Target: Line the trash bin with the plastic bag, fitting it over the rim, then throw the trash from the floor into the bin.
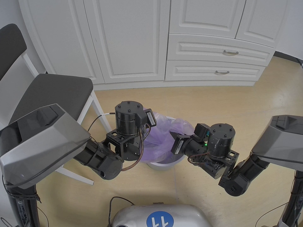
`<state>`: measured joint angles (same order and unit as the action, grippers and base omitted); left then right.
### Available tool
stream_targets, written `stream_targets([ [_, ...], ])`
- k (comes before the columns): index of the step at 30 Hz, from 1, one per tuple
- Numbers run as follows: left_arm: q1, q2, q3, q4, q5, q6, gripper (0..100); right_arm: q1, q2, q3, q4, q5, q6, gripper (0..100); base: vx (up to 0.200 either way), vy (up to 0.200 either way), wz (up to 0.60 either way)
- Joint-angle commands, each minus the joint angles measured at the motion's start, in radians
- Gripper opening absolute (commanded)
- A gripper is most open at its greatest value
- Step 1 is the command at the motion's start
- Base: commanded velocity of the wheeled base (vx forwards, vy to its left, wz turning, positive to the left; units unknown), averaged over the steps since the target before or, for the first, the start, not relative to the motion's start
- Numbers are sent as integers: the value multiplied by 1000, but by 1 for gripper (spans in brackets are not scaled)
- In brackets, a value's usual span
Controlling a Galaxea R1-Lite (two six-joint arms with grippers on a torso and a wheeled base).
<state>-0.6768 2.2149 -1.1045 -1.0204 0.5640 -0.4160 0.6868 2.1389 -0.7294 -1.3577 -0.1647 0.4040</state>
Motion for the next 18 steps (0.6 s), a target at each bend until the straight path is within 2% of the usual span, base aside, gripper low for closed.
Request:
stream_targets([
  [1,23,-14,-9,-6,2,-1,0,-27,124,-116,-3,48,98,0,0,0,0],
  [8,54,-12,-15,14,-1,13,0,-46,274,-217,3,131,128,0,0,0,0],
  [11,66,-17,-11,33,-6,13,0,-46,328,-277,9,131,130,0,0,0,0],
  [18,62,-87,9,105,-7,13,0,-53,325,-266,8,132,150,0,0,0,0],
])
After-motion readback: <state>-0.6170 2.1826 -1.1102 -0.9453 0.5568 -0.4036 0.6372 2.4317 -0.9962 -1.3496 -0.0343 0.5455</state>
